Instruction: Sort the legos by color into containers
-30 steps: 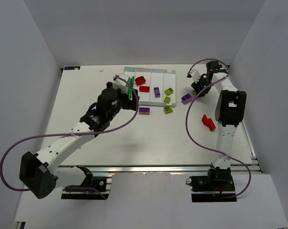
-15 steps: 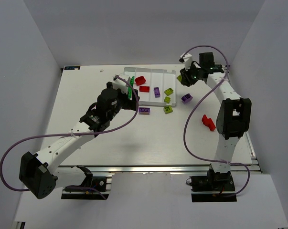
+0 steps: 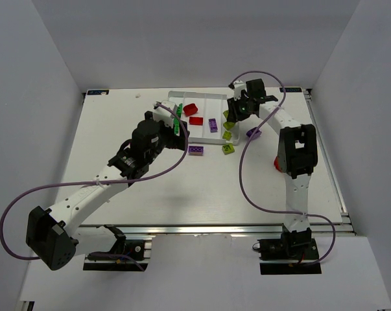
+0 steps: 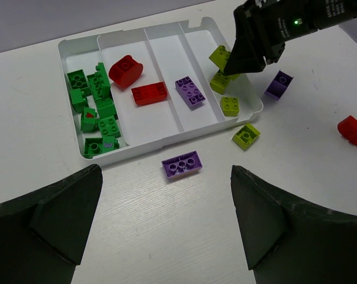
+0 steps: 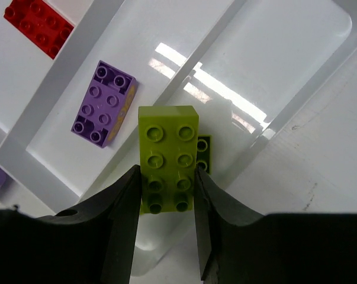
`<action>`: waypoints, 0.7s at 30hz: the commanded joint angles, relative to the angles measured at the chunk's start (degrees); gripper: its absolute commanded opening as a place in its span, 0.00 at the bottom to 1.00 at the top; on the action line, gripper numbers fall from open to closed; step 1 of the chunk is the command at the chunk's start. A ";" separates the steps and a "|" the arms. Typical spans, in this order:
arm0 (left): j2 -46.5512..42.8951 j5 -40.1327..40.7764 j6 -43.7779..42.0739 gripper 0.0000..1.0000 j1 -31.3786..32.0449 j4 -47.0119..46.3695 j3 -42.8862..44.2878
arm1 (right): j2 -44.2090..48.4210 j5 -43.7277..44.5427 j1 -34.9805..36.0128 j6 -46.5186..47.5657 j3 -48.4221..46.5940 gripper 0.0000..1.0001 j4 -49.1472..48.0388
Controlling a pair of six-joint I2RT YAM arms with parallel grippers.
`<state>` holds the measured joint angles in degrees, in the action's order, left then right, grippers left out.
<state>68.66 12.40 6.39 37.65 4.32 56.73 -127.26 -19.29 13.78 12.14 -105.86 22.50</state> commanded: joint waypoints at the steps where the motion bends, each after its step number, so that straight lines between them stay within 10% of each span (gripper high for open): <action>1: -1.52 -0.72 -0.59 0.98 -0.21 -0.10 -0.13 | -0.35 3.29 1.86 -2.56 -4.61 0.23 -2.72; 7: -1.34 -0.36 -0.59 0.98 -0.21 -0.01 -0.22 | -0.36 7.60 2.13 -3.00 -4.18 0.47 -3.69; 21: -1.95 -0.27 -0.68 0.98 -0.21 0.08 -0.13 | 7.44 1.58 2.21 4.71 1.88 0.50 -4.57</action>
<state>68.66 12.45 6.24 37.65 4.32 56.73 -127.59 -11.75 16.08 11.53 -105.75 18.94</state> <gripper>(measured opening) 0.982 0.514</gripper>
